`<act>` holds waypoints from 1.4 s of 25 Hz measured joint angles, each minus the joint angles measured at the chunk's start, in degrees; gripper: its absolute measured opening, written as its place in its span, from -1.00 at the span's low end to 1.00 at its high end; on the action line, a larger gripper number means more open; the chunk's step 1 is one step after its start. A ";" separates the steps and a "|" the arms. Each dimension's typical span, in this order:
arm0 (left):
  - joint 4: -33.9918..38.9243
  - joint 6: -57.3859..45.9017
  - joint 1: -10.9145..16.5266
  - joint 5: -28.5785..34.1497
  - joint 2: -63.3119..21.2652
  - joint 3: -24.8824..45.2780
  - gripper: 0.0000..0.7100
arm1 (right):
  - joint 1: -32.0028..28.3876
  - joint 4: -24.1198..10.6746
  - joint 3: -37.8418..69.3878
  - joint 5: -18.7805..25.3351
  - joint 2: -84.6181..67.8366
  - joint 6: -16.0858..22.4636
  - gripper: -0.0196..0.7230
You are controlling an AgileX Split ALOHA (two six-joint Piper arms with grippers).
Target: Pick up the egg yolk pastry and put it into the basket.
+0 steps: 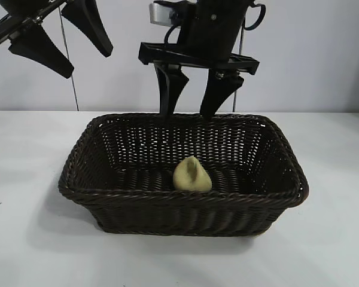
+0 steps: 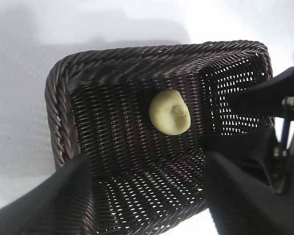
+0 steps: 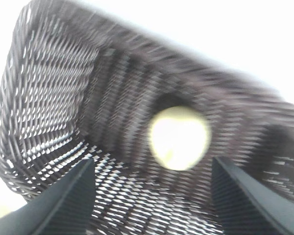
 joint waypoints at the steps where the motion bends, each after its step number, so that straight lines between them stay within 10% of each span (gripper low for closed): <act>1: 0.00 0.00 0.00 0.00 0.00 0.00 0.35 | -0.74 0.74 -0.20 0.07 -0.29 0.00 0.37; 16: 0.00 0.06 0.00 -0.23 0.00 0.00 0.35 | -14.96 2.67 2.90 0.77 -8.82 -3.34 0.38; 35: 0.00 0.06 0.00 -0.37 0.00 0.00 0.35 | -15.34 0.05 11.15 0.80 -10.39 -5.11 0.38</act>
